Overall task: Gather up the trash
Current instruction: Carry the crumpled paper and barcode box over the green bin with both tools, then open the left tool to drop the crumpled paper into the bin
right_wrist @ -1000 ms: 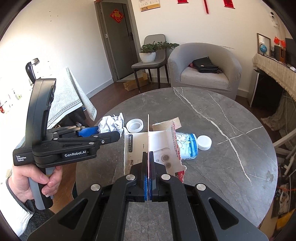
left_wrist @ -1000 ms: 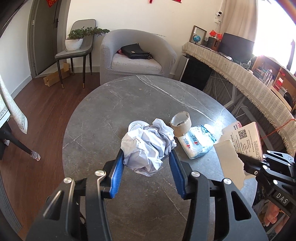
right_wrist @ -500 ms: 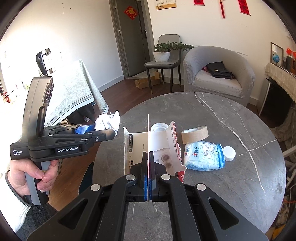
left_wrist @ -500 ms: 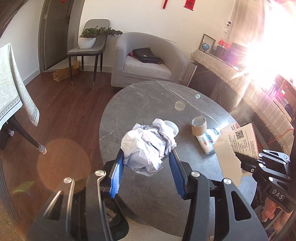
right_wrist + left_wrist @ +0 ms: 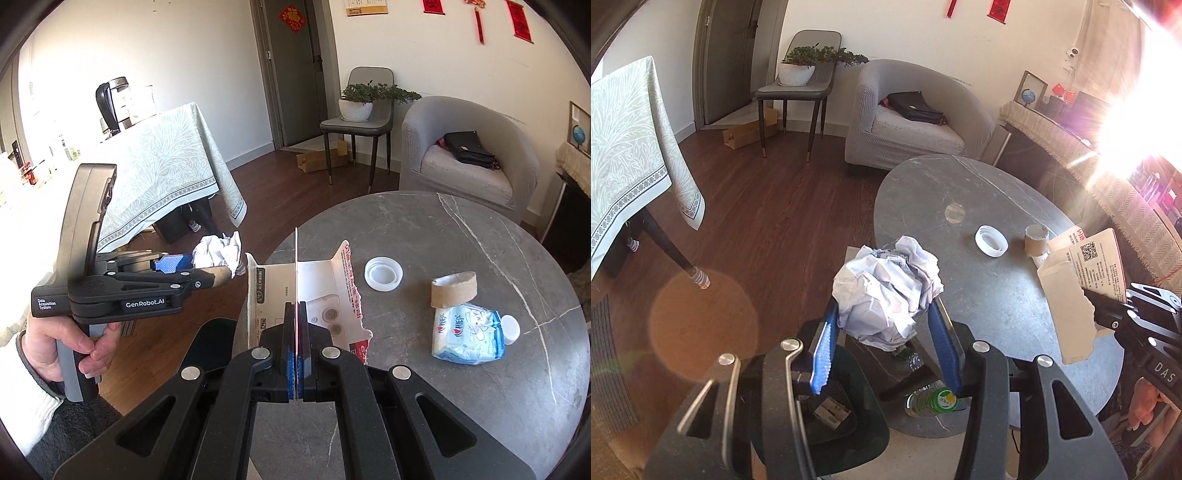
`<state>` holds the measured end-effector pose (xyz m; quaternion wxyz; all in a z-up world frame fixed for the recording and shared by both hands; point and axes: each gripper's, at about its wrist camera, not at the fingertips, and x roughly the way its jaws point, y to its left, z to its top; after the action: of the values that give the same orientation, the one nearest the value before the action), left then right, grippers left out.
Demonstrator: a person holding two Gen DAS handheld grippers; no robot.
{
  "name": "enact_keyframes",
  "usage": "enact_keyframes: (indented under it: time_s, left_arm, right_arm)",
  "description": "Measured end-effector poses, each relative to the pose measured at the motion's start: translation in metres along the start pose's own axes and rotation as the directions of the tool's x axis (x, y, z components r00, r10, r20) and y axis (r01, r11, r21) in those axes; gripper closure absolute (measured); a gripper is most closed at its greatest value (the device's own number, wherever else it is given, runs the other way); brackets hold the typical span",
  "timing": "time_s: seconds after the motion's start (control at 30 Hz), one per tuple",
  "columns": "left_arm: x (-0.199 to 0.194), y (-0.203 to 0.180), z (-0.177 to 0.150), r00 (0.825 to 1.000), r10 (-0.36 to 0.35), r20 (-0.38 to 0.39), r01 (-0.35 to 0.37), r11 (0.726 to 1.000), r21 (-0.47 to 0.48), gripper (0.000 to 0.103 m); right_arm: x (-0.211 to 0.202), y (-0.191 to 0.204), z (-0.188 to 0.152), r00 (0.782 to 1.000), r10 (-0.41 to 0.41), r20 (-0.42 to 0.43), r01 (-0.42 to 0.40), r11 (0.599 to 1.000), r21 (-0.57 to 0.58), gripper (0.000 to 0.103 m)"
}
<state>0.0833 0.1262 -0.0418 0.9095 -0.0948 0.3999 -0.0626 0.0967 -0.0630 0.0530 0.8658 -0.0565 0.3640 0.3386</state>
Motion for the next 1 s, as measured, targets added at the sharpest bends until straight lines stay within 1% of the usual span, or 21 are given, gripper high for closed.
enact_keyframes:
  time_s: [0.1, 0.33, 0.5, 0.77, 1.0]
  left_arm:
    - [0.001, 0.014, -0.007, 0.999, 0.023, -0.022, -0.023, 1.000, -0.006, 0.052]
    - [0.006, 0.039, -0.029, 0.995, 0.043, -0.093, -0.045, 0.999, -0.028, 0.052]
    - [0.018, 0.056, -0.049, 0.987, 0.048, -0.156, -0.058, 0.997, -0.055, 0.052]
    - [0.030, 0.082, -0.072, 0.973, 0.059, -0.225, -0.080, 0.993, -0.087, 0.052]
    - [0.041, 0.100, -0.092, 0.955, 0.072, -0.289, -0.106, 0.989, -0.102, 0.052]
  right_arm:
    - [0.004, 0.012, 0.005, 1.000, 0.020, 0.003, -0.020, 1.000, -0.020, 0.102]
    - [0.017, 0.035, 0.015, 0.999, 0.054, -0.007, -0.054, 0.997, -0.046, 0.102]
    - [0.030, 0.051, 0.016, 0.997, 0.071, -0.030, -0.073, 0.995, -0.067, 0.102]
    - [0.048, 0.072, 0.021, 0.993, 0.106, -0.057, -0.110, 0.991, -0.078, 0.102]
    - [0.067, 0.090, 0.022, 0.987, 0.127, -0.095, -0.135, 0.987, -0.090, 0.102]
